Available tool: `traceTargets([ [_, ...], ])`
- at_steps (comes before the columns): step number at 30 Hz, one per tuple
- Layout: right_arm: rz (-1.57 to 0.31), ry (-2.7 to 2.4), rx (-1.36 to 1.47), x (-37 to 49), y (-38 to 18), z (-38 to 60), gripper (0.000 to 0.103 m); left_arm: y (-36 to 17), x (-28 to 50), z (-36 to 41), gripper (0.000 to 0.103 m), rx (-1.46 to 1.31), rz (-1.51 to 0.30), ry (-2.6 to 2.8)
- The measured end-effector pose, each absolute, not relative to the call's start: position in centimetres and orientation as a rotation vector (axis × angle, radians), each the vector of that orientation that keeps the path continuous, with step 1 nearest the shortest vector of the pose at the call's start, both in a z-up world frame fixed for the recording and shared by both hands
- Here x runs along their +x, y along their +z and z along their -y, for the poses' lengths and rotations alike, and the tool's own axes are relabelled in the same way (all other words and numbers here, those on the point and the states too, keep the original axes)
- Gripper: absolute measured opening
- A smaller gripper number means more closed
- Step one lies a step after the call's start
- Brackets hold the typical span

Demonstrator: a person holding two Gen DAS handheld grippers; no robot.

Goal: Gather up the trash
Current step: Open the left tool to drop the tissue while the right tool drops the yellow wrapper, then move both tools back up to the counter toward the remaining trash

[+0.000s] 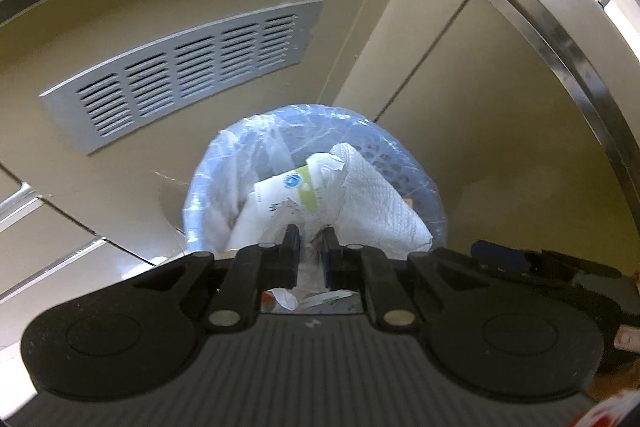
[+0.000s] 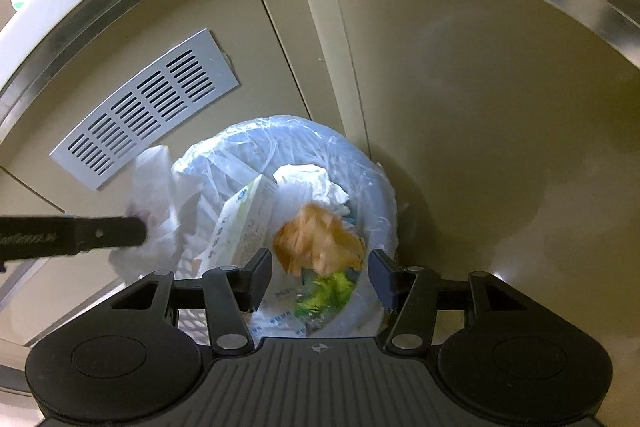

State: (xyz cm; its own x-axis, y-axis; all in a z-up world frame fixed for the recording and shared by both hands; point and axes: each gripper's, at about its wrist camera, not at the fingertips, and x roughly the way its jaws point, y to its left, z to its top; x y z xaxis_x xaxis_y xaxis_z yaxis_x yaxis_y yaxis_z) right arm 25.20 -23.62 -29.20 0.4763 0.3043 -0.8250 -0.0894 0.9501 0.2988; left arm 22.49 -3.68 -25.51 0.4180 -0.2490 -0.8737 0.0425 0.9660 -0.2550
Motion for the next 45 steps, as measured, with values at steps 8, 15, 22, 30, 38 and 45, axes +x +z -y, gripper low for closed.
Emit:
traceTargets([
  [8,-1.057,0.210,0.252,25.1,-29.3,25.5,0.055,-26.5,23.8,5.7,0.019,-0.215,-1.143,-0.223],
  [15,-1.052,0.208,0.265,25.3,-29.0,26.0,0.055,-26.2,23.8,5.7,0.031,-0.224,-1.141,-0.226],
  [22,-1.042,0.232,0.271,24.8,-28.3,25.6,0.055,-25.4,22.7,3.6,0.031,-0.236,-1.146,-0.195],
  [30,-1.033,0.264,0.262,24.4,-27.3,24.6,0.055,-23.9,20.9,1.5,0.031,-0.255,-1.143,-0.158],
  [38,-1.006,0.303,0.254,23.5,-24.8,23.6,0.055,-21.2,19.2,0.4,0.031,-0.279,-1.101,-0.157],
  [45,-0.948,0.362,0.256,22.5,-20.9,22.9,0.055,-16.9,17.7,-0.5,0.031,-0.263,-1.017,-0.176],
])
